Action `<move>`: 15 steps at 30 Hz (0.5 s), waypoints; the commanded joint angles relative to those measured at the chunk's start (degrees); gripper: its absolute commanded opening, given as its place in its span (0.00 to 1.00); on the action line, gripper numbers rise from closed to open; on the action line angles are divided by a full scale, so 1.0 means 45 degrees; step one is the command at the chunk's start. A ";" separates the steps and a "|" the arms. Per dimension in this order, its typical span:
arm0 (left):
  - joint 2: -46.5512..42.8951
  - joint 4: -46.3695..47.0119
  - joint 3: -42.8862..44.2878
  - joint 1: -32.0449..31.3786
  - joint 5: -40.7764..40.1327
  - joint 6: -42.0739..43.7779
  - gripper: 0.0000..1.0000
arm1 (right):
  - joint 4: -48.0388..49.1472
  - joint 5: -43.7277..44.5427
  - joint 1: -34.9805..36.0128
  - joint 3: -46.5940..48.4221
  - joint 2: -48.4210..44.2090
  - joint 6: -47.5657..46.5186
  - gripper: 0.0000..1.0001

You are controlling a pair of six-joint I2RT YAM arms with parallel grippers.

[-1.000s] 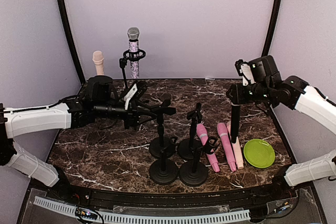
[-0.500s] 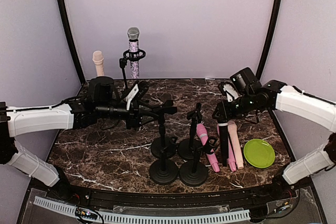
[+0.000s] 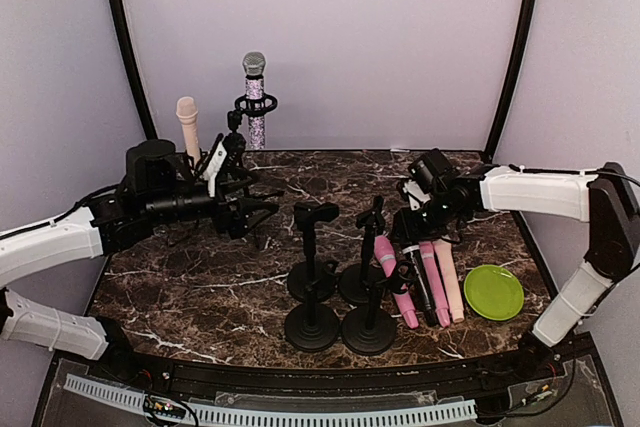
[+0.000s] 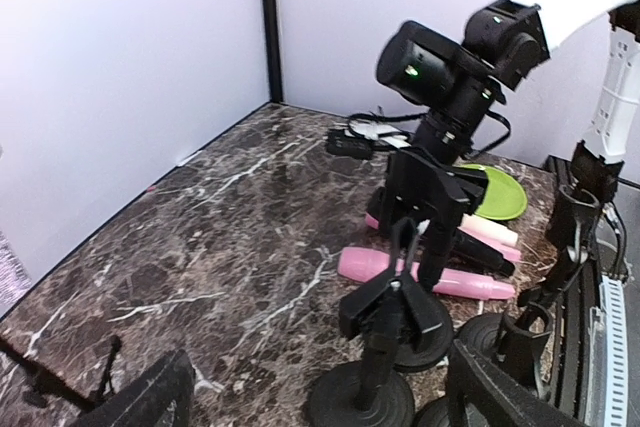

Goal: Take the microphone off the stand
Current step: Place the microphone at the center of the board.

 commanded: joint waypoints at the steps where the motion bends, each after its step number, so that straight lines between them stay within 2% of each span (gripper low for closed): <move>1: -0.1265 -0.1559 -0.0192 0.0880 -0.1606 -0.0415 0.90 | 0.1241 0.0270 -0.0005 0.0238 0.0831 0.0495 0.53; 4: -0.2059 -0.2900 -0.0181 0.1460 -0.2423 -0.0338 0.95 | 0.1703 0.0250 -0.0014 0.0264 0.1315 0.0692 0.56; 8: -0.2215 -0.4241 -0.0136 0.2986 -0.2805 -0.0475 0.97 | 0.2066 0.0119 0.0005 0.0367 0.1878 0.0856 0.60; 11: -0.2485 -0.4185 -0.0502 0.4068 -0.2548 -0.0723 0.97 | 0.2231 0.0065 0.0008 0.0416 0.1926 0.0962 0.63; 15: -0.2625 -0.3677 -0.0949 0.4463 -0.2285 -0.0941 0.97 | 0.2475 -0.0041 0.0005 0.0325 0.1528 0.1083 0.68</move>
